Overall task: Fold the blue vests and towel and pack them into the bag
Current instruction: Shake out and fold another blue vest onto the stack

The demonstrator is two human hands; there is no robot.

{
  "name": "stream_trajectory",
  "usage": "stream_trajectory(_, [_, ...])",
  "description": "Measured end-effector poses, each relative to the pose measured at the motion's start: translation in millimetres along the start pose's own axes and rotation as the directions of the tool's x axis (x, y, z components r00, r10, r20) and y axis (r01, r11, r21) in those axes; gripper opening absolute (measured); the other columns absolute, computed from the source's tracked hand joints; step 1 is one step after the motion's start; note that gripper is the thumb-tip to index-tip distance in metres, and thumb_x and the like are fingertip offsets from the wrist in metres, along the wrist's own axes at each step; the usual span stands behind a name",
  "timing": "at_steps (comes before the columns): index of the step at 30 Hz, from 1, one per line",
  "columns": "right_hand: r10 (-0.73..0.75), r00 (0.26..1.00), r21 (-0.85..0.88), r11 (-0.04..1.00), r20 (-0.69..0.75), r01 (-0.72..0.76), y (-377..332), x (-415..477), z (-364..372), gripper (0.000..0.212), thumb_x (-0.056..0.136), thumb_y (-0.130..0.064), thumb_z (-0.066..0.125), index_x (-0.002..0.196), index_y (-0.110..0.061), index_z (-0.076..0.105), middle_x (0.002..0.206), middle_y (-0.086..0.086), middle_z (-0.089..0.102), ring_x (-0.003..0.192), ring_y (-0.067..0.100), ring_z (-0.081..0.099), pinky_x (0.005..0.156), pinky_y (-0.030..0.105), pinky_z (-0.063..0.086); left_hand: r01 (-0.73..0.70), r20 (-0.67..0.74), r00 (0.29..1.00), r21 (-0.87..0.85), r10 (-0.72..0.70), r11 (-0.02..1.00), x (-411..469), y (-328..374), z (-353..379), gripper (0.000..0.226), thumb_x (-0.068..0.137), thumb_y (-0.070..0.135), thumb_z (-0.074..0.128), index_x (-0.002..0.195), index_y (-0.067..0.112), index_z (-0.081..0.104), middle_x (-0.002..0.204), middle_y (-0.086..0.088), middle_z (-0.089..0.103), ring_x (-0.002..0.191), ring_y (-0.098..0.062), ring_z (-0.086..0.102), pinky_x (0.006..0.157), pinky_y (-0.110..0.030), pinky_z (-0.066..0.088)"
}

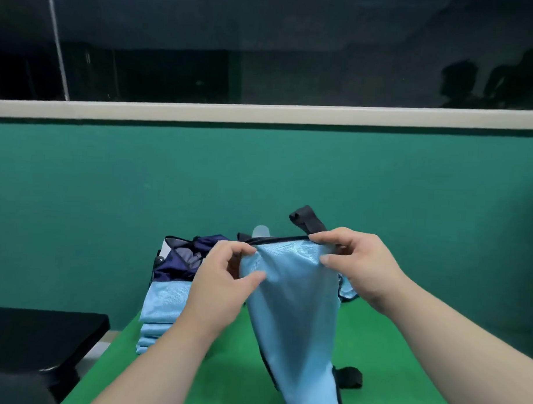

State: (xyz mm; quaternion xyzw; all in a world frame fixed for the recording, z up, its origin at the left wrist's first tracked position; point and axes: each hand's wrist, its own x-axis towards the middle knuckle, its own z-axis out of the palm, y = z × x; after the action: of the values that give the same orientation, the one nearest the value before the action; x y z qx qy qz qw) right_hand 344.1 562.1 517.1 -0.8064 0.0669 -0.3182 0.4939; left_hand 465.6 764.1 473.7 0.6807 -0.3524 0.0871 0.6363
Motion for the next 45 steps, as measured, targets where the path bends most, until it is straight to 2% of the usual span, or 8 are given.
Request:
stream_trajectory(5, [-0.051, 0.995, 0.002, 0.999, -0.090, 0.052, -8, -2, -11, 0.044, 0.077, -0.002, 0.074, 0.094, -0.043, 0.078, 0.105, 0.024, 0.067, 0.075, 0.017, 0.051, 0.075, 0.035, 0.047, 0.035, 0.089, 0.996, -0.081, -0.028, 0.996, 12, 15, -4, 0.048, 0.070, 0.006, 0.075, 0.095, 0.045, 0.065, 0.097, 0.005, 0.070, 0.087, -0.018, 0.068, 0.086, -0.049, 0.057])
stream_trajectory(8, [-0.019, 0.996, 0.016, 1.000, -0.089, 0.021, 0, 3, -12, 0.045, 0.076, -0.002, 0.076, 0.093, -0.043, 0.078, 0.088, 0.018, 0.067, 0.073, 0.017, 0.050, 0.076, 0.034, 0.046, 0.067, 0.133, 0.990, -0.098, -0.053, 0.993, 21, 12, -5, 0.055, 0.079, -0.009, 0.071, 0.097, 0.043, 0.066, 0.094, 0.000, 0.071, 0.083, -0.022, 0.069, 0.081, -0.051, 0.058])
stream_trajectory(17, [0.117, 0.986, 0.005, 0.993, -0.116, -0.117, 29, 72, 1, 0.042, 0.076, 0.003, 0.076, 0.086, -0.038, 0.079, 0.080, 0.004, 0.064, 0.071, 0.015, 0.054, 0.076, 0.031, 0.051, 0.064, 0.184, 0.980, 0.044, -0.072, 0.997, 97, -21, 11, 0.052, 0.077, -0.002, 0.071, 0.107, 0.040, 0.065, 0.103, 0.003, 0.069, 0.091, -0.025, 0.065, 0.081, -0.039, 0.058])
stream_trajectory(22, [0.081, 0.981, -0.072, 0.993, -0.178, -0.095, 7, 145, -8, 0.039, 0.076, 0.006, 0.073, 0.087, -0.031, 0.076, 0.078, -0.002, 0.068, 0.066, 0.012, 0.058, 0.067, 0.020, 0.052, -0.070, 0.133, 0.990, 0.171, 0.047, 0.983, 172, -4, 24, 0.053, 0.076, -0.010, 0.065, 0.106, 0.034, 0.063, 0.108, 0.018, 0.061, 0.080, 0.002, 0.060, 0.070, -0.018, 0.050])
stream_trajectory(29, [-0.117, 0.947, 0.031, 0.991, -0.298, 0.132, -56, 191, -31, 0.043, 0.076, 0.013, 0.066, 0.087, -0.027, 0.076, 0.072, -0.009, 0.063, 0.053, -0.002, 0.053, 0.059, 0.012, 0.046, -0.295, 0.020, 0.955, 0.181, 0.297, 0.938, 235, 49, 17, 0.063, 0.076, -0.011, 0.059, 0.099, 0.047, 0.055, 0.112, 0.010, 0.062, 0.089, -0.008, 0.059, 0.073, -0.017, 0.048])
stream_trajectory(33, [-0.147, 0.943, 0.097, 0.978, -0.297, 0.183, -62, 161, -38, 0.041, 0.075, 0.011, 0.069, 0.083, -0.028, 0.078, 0.068, -0.007, 0.060, 0.057, 0.002, 0.050, 0.064, 0.015, 0.044, -0.364, 0.011, 0.930, 0.151, 0.367, 0.919, 204, 59, 10, 0.065, 0.077, -0.014, 0.057, 0.100, 0.047, 0.056, 0.110, 0.013, 0.061, 0.090, -0.006, 0.059, 0.073, -0.014, 0.047])
stream_trajectory(38, [-0.002, 0.979, 0.177, 0.983, -0.205, 0.040, 0, 72, -22, 0.028, 0.075, -0.005, 0.073, 0.083, -0.030, 0.081, 0.093, 0.019, 0.074, 0.082, 0.020, 0.061, 0.092, 0.046, 0.053, -0.326, 0.108, 0.944, 0.160, 0.312, 0.932, 110, 10, 13, 0.069, 0.075, -0.019, 0.057, 0.103, 0.044, 0.057, 0.108, 0.019, 0.056, 0.093, -0.004, 0.058, 0.081, -0.015, 0.046])
stream_trajectory(45, [0.330, 0.937, 0.086, 0.943, -0.112, -0.322, 118, -83, 19, 0.041, 0.080, 0.006, 0.072, 0.076, -0.034, 0.080, 0.076, 0.000, 0.069, 0.067, 0.018, 0.047, 0.057, 0.026, 0.035, 0.028, 0.246, 0.966, 0.201, -0.078, 0.979, -63, -80, 34, 0.049, 0.075, -0.002, 0.071, 0.099, 0.040, 0.061, 0.107, 0.022, 0.056, 0.096, -0.004, 0.058, 0.078, -0.022, 0.049])
